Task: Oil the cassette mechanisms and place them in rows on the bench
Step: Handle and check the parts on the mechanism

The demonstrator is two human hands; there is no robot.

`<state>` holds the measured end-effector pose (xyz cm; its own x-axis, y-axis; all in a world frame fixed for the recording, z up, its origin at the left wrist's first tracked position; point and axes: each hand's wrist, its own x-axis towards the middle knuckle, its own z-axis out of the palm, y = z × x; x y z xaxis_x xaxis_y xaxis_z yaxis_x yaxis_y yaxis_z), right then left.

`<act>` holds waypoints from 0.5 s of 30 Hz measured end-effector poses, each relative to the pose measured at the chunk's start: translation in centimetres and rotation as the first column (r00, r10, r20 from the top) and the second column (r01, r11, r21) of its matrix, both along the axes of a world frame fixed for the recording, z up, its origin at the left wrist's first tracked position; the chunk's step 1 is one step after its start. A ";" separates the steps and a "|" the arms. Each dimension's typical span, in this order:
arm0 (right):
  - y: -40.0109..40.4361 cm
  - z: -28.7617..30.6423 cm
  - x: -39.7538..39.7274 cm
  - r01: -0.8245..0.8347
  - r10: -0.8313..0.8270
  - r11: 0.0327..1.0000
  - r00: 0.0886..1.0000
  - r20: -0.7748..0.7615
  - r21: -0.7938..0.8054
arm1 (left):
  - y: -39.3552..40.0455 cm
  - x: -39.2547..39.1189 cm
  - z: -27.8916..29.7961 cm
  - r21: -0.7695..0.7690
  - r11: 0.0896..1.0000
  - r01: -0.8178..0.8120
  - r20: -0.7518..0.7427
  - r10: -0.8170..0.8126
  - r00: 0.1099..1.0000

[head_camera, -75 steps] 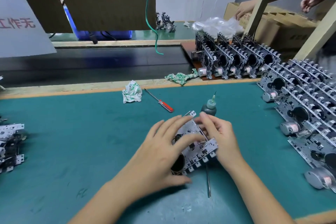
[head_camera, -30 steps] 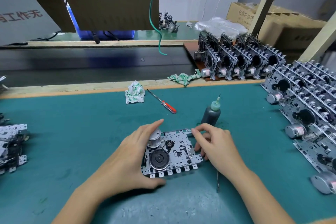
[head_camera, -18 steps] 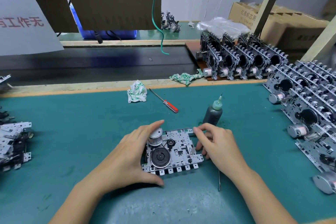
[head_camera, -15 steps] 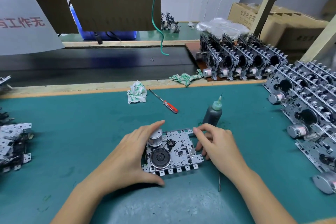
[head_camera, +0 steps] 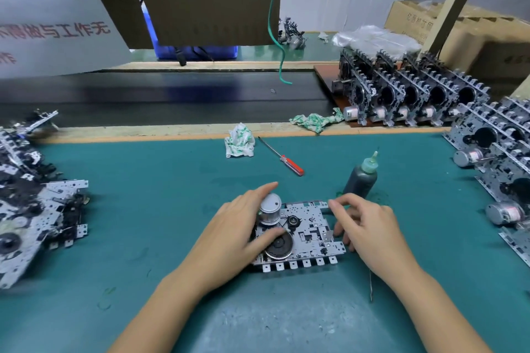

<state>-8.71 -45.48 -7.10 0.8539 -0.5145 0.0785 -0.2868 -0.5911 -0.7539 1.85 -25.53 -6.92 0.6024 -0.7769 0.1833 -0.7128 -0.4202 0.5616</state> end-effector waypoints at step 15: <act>1.4 2.0 -1.5 0.180 -0.179 0.977 0.984 0.020 -0.119 | 0.5 0.3 0.0 -0.161 0.959 -0.235 -0.055 0.229 0.972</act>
<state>-10.22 -44.09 -5.06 0.7476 -0.6455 0.1560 -0.3898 -0.6167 -0.6839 2.13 -25.05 -6.92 0.7708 -0.5761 0.2722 -0.5851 -0.4710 0.6602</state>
